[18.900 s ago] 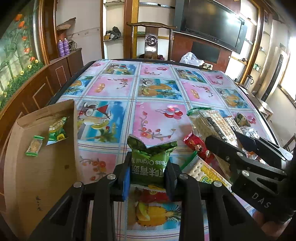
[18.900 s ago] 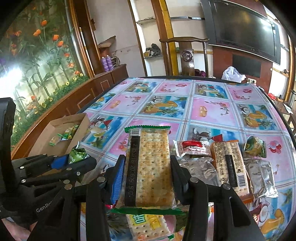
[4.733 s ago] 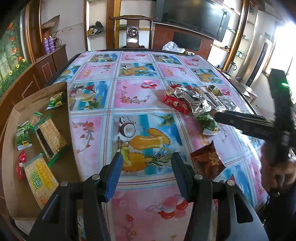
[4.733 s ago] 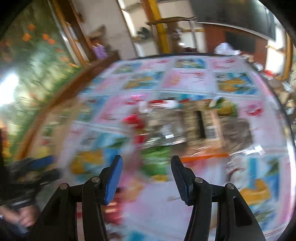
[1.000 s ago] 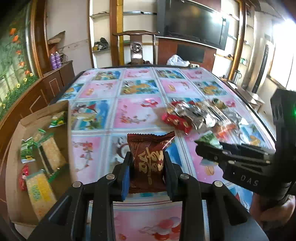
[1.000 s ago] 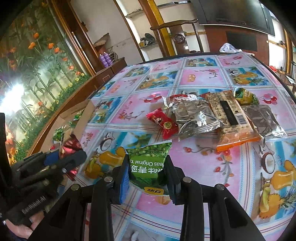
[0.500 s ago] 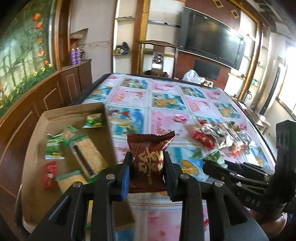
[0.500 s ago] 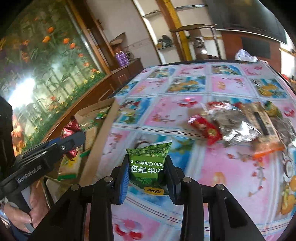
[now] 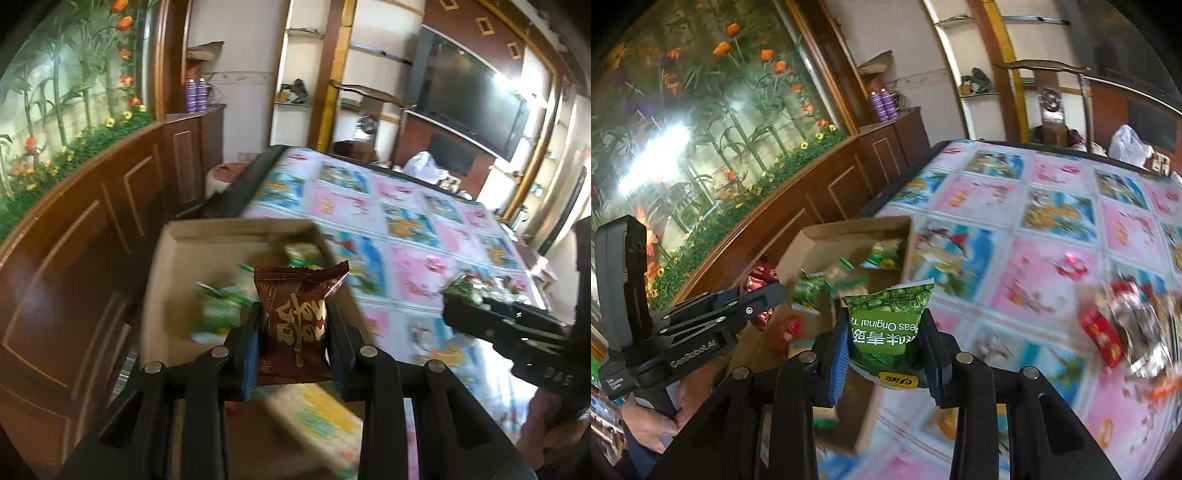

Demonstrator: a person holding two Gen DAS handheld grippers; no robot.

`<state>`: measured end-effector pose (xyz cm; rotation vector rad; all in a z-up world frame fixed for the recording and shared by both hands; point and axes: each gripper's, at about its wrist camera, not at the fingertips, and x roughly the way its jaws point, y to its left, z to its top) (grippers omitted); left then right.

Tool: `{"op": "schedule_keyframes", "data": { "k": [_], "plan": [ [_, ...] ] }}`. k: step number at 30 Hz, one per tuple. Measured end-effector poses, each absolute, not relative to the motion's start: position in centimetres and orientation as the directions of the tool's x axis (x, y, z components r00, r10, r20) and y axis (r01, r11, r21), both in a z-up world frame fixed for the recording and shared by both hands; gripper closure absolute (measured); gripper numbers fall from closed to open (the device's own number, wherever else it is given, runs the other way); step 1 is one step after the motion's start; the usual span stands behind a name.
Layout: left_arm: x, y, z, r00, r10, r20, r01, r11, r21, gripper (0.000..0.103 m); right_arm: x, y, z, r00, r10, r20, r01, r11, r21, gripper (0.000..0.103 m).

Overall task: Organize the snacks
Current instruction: 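Carry the brown packet and green pea bag over the cardboard box, then open both grippers to drop the packets into the box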

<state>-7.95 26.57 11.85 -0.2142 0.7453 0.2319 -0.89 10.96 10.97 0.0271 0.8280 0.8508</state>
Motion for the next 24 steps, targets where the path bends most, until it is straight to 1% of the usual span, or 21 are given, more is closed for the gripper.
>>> {"op": "schedule_keyframes", "data": {
  "k": [2, 5, 11, 20, 24],
  "plan": [
    [-6.9, 28.5, 11.8, 0.692, 0.148, -0.707, -0.298, 0.95, -0.093, 0.073, 0.0, 13.2, 11.3, 0.352, 0.675, -0.649, -0.659, 0.671, 0.341, 0.065],
    [-5.4, 31.2, 11.1, 0.664, 0.152, -0.732, -0.331, 0.938, -0.106, 0.072, 1.2, 15.7, 11.3, 0.331, 0.67, -0.664, -0.656, 0.669, 0.348, 0.065],
    [-2.9, 34.8, 8.8, 0.615, 0.132, -0.778, -0.364, 0.922, -0.131, 0.072, 4.4, 20.4, 9.2, 0.279, 0.649, -0.708, -0.63, 0.679, 0.376, 0.065],
    [-0.7, 36.5, 6.1, 0.556, 0.127, -0.822, -0.396, 0.909, -0.127, 0.072, 6.8, 24.5, 6.4, 0.255, 0.605, -0.755, -0.609, 0.707, 0.361, 0.065],
    [-0.6, 37.0, 5.8, 0.553, 0.132, -0.823, -0.405, 0.906, -0.126, 0.072, 7.3, 25.2, 5.3, 0.248, 0.596, -0.764, -0.603, 0.712, 0.36, 0.065]
  ]
}}
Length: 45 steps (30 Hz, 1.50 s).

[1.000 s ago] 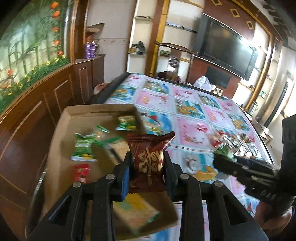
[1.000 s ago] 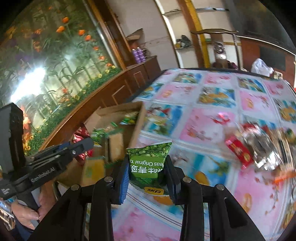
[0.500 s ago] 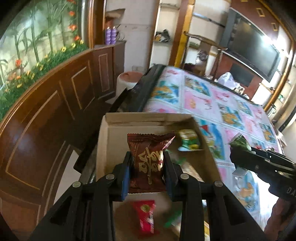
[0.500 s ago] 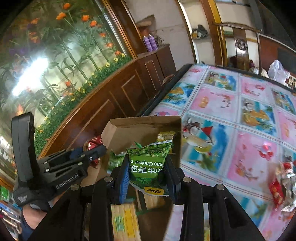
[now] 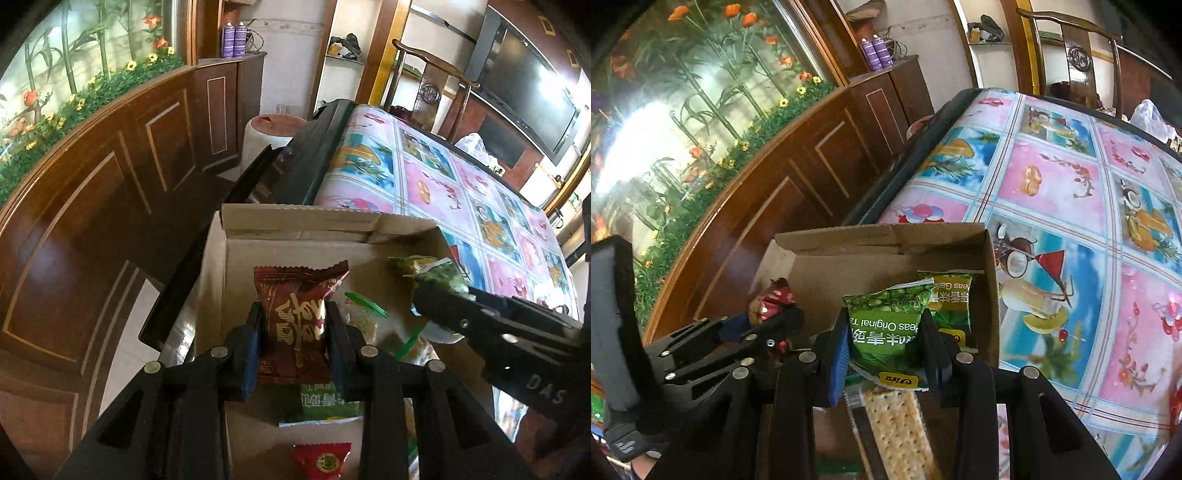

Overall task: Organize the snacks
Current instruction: 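Open both grippers to drop the packets into the box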

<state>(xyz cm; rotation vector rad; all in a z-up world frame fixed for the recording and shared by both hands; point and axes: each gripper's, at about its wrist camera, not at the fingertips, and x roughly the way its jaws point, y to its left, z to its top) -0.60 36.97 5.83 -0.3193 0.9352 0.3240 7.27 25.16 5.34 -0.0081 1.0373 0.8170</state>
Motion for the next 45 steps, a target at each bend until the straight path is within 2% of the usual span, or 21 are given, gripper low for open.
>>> {"op": "schedule_keyframes", "data": {
  "k": [16, 23, 29, 34, 45],
  "plan": [
    [-0.1, 37.3, 5.1, 0.55, 0.122, -0.827, -0.394, 0.91, -0.128, 0.068, 7.2, 25.7, 4.4, 0.228, 0.603, -0.764, -0.608, 0.701, 0.372, 0.063],
    [-0.5, 37.0, 5.7, 0.555, 0.126, -0.822, -0.401, 0.906, -0.132, 0.054, 6.5, 25.3, 5.3, 0.236, 0.617, -0.751, -0.618, 0.691, 0.374, 0.063],
    [-1.6, 36.6, 6.8, 0.569, 0.112, -0.814, -0.398, 0.904, -0.154, 0.053, 5.3, 24.0, 6.4, 0.237, 0.642, -0.729, -0.624, 0.676, 0.392, 0.063],
    [-3.0, 35.0, 8.3, 0.605, 0.096, -0.79, -0.377, 0.909, -0.179, 0.049, 4.0, 21.2, 7.3, 0.239, 0.684, -0.689, -0.615, 0.656, 0.438, 0.063],
    [-3.5, 27.1, 10.2, 0.636, 0.042, -0.771, -0.275, 0.946, -0.174, 0.049, 3.5, 11.0, 7.5, 0.262, 0.746, -0.612, -0.53, 0.642, 0.554, 0.063]
  ]
}}
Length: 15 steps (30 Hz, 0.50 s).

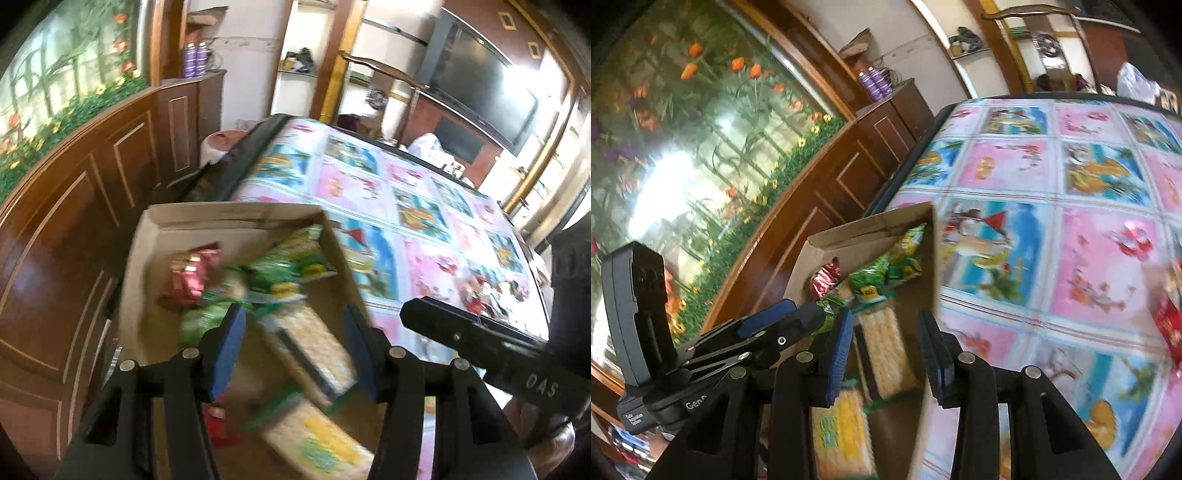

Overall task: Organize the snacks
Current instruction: 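Open both grippers to drop the packets into the box, then return both grippers to the snack pile on the table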

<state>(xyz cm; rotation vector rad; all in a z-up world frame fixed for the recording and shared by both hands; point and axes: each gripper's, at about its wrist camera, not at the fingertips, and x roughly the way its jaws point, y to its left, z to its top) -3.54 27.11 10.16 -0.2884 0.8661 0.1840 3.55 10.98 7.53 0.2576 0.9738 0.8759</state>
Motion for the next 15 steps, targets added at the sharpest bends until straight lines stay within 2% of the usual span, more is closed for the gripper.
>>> {"op": "schedule_keyframes", "data": {
  "k": [9, 15],
  "plan": [
    [-1.9, 16.3, 10.3, 0.627, -0.025, -0.778, -0.137, 0.98, -0.142, 0.043, 5.2, -1.9, 6.6, 0.386, 0.722, -0.574, -0.421, 0.691, 0.587, 0.063],
    [1.7, 9.3, 8.0, 0.58, -0.055, -0.813, -0.085, 0.988, -0.127, 0.043, 7.3, -12.9, 5.4, 0.567, 0.612, -0.552, -0.244, 0.764, 0.597, 0.06]
  ]
}}
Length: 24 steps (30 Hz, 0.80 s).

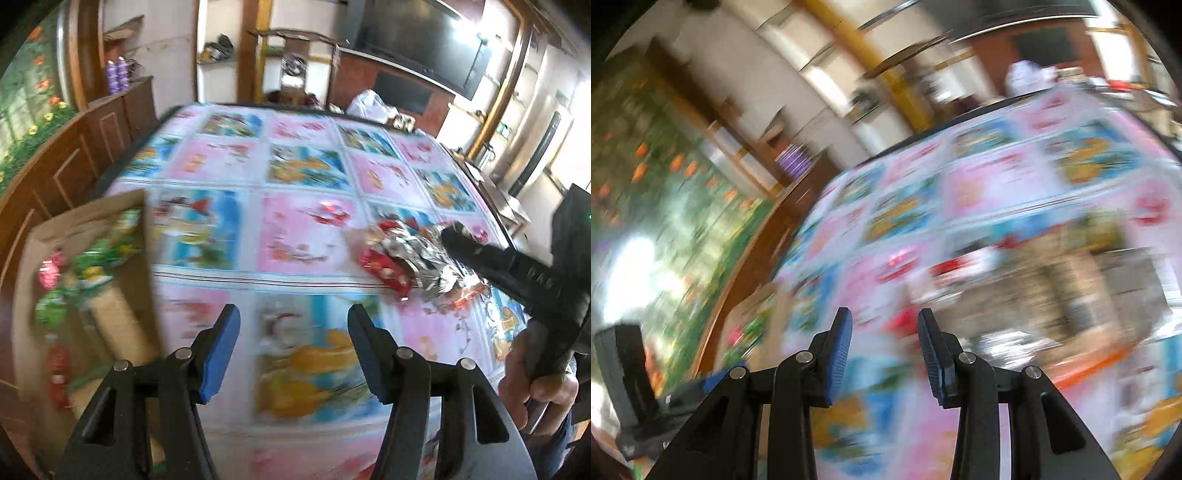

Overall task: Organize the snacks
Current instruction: 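Return both grippers to the snack pile on the table, then grasp a red candy packet with the left gripper while the right grasps a silver foil bag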

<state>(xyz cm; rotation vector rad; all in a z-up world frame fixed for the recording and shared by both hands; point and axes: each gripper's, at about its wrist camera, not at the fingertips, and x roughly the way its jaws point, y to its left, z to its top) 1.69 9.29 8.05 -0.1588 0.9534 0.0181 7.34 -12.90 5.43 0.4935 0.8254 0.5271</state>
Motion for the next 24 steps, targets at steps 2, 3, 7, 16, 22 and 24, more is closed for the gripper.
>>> {"op": "schedule_keyframes", "data": {
  "k": [2, 3, 7, 16, 22, 24],
  "plan": [
    [3.4, 7.5, 6.9, 0.552, -0.072, -0.831, -0.091, 0.985, -0.146, 0.043, 7.9, -15.3, 4.9, 0.582, 0.608, -0.539, -0.183, 0.744, 0.642, 0.059],
    [4.4, 6.7, 6.5, 0.544, -0.086, -0.835, -0.094, 0.982, -0.162, 0.043, 8.1, -16.0, 4.8, 0.584, 0.612, -0.533, -0.159, 0.73, 0.664, 0.059],
    [8.4, 4.2, 4.5, 0.507, -0.079, -0.859, -0.13, 0.977, -0.166, 0.043, 8.5, -16.9, 4.9, 0.591, 0.623, -0.513, -0.127, 0.7, 0.703, 0.058],
    [11.9, 1.1, 2.4, 0.506, -0.006, -0.863, -0.118, 0.99, -0.077, 0.049, 8.2, -17.5, 5.0, 0.604, 0.613, -0.51, -0.125, 0.705, 0.699, 0.058],
    [12.4, 0.9, 1.2, 0.546, 0.01, -0.838, -0.089, 0.995, -0.046, 0.052, 8.5, -17.2, 4.6, 0.611, 0.576, -0.543, -0.115, 0.743, 0.659, 0.058],
    [12.1, 1.3, 1.2, 0.56, 0.034, -0.828, -0.091, 0.996, -0.021, 0.081, 8.6, -17.1, 4.5, 0.612, 0.562, -0.556, -0.116, 0.759, 0.64, 0.058]
  ]
}}
